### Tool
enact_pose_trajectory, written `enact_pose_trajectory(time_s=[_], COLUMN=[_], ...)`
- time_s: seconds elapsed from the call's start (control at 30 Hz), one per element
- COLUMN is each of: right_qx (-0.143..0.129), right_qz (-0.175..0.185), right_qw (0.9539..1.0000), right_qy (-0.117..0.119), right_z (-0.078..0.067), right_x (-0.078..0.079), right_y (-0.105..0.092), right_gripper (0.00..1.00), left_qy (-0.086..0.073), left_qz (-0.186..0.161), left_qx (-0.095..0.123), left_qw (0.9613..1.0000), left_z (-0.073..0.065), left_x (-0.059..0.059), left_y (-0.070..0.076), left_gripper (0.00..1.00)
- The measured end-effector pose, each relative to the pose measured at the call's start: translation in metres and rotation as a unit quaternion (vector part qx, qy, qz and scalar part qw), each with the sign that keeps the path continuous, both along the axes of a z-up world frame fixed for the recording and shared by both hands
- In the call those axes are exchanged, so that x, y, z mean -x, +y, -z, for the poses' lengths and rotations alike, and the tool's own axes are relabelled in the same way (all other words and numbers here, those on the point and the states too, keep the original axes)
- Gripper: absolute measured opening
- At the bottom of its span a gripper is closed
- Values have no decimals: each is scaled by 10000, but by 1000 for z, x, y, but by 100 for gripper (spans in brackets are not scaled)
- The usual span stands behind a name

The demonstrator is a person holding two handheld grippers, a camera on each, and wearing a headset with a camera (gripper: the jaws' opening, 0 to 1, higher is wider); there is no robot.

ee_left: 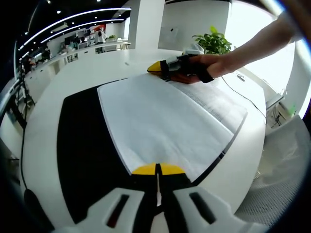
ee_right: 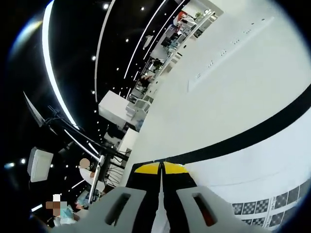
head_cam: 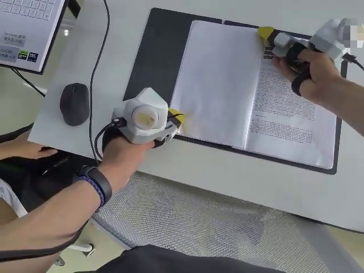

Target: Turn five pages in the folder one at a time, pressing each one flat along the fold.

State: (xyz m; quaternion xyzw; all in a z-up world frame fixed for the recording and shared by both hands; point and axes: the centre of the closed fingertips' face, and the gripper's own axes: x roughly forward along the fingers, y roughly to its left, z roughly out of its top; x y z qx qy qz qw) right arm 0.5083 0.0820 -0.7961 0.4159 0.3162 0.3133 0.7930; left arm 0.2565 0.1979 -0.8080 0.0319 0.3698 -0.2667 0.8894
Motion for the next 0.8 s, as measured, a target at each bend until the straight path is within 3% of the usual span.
enact_pose_trajectory(time_s=[0.27,0.47,0.6,0.7,0.8], right_qx=[81,311,353,374,371], right_qz=[-2,-181,-518,-772,-955], right_qw=[9999,9987,9969,9947,9930], right_qy=[-131,-365,-482,-564,-595], right_z=[2,3,2,-3,-5], right_x=[-4,8,32,61,80], right_y=[-2,-4,-2,2,3], right_gripper=[0,0,0,0,0], left_qy=[4,9,3,4,1], left_qz=[-3,17,-1,3,7], left_qx=[-4,-10,-2,10,18], left_qw=[10000,10000,10000,10000,10000], left_z=[0,1,1,1,1], left_x=[1,1,1,1,1], left_y=[0,-1,-1,-1,-1], left_gripper=[0,0,0,0,0])
